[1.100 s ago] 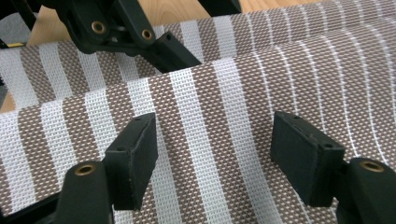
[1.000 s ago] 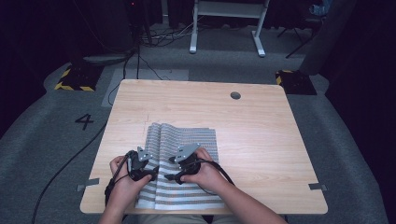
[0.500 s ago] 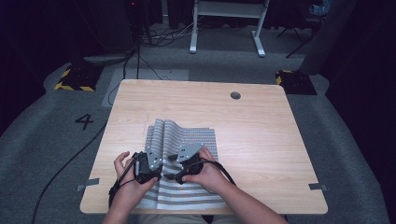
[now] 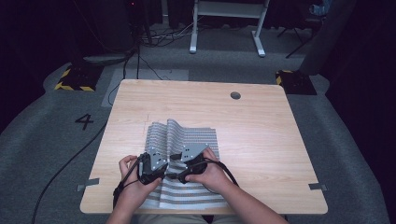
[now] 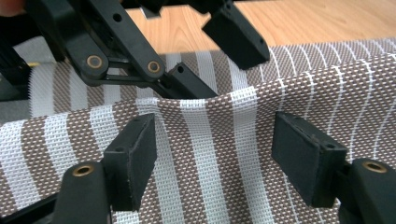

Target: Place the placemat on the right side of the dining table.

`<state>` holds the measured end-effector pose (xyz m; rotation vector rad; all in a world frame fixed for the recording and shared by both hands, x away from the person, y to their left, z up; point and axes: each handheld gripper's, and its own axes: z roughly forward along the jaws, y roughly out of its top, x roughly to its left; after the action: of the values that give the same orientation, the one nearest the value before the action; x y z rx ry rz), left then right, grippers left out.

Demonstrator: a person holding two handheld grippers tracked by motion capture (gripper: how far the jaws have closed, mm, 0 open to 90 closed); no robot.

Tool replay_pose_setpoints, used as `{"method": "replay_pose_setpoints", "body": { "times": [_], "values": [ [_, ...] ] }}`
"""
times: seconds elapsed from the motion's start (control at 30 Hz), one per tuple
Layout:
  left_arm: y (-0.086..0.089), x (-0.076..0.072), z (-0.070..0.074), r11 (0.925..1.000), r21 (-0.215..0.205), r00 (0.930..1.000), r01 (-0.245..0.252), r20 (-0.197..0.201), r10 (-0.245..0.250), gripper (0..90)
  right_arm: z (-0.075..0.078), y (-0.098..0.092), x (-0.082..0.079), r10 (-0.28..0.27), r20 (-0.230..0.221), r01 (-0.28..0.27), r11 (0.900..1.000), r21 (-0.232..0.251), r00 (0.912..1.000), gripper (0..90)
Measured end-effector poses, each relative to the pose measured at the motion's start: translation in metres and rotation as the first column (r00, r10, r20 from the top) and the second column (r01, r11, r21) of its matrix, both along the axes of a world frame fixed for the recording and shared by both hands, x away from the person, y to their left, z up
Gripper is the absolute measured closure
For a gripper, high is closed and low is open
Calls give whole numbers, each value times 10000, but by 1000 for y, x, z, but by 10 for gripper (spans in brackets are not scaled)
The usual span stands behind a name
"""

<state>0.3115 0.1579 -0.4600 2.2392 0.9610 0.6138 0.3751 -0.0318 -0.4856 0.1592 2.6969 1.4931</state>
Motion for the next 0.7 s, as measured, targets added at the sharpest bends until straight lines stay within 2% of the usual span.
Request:
{"method": "replay_pose_setpoints", "body": {
  "times": [0.07, 0.13, 0.27, 0.3, 0.37, 0.4, 0.47, 0.5, 0.57, 0.7],
  "values": [
    [2, -1, 1, 9996, -232, 9998, 135, 146, -132, 521, 3, -1, -1, 37, -42, -36, 9999, 154, 10000, 312],
    [2, -2, 4, 9990, -319, 9991, 327, 269, -318, 531, 8, -1, -1, 149, 142, -150, 9998, 91, 9998, 315],
    [1, -6, 9, 9968, -428, 9963, 673, 565, -648, 591, 20, 2, -5, 346, 424, -327, 9984, -453, 9985, 323],
    [1, -5, 9, 9955, -608, 9961, 733, 542, -700, 605, 25, 3, -6, 386, 616, -349, 9975, -614, 9973, 336],
    [2, -4, 8, 9925, -856, 9953, 874, 490, -834, 618, 30, 5, -6, 511, 712, -452, 9956, -818, 9962, 358],
    [1, -4, 7, 9910, -929, 9947, 965, 434, -928, 637, 32, 7, -6, 482, 618, -421, 9945, -957, 9969, 373],
    [-2, -4, 5, 9929, -579, 9939, 1034, 441, -1010, 670, 33, 8, -5, 682, 795, -571, 9892, -1348, 9945, 415],
    [-3, -4, 4, 9925, -489, 9934, 1117, 311, -1103, 671, 34, 10, -6, 714, 881, -572, 9863, -1544, 9936, 436],
    [-2, -4, 4, 9919, -511, 9932, 1167, 120, -1162, 671, 34, 11, -7, 784, 943, -602, 9814, -1823, 9925, 497],
    [2, -4, 5, 9904, -753, 9930, 1162, -103, -1173, 637, 33, 11, -10, 1070, 1164, -830, 9775, -1937, 9874, 579]
  ]
}}
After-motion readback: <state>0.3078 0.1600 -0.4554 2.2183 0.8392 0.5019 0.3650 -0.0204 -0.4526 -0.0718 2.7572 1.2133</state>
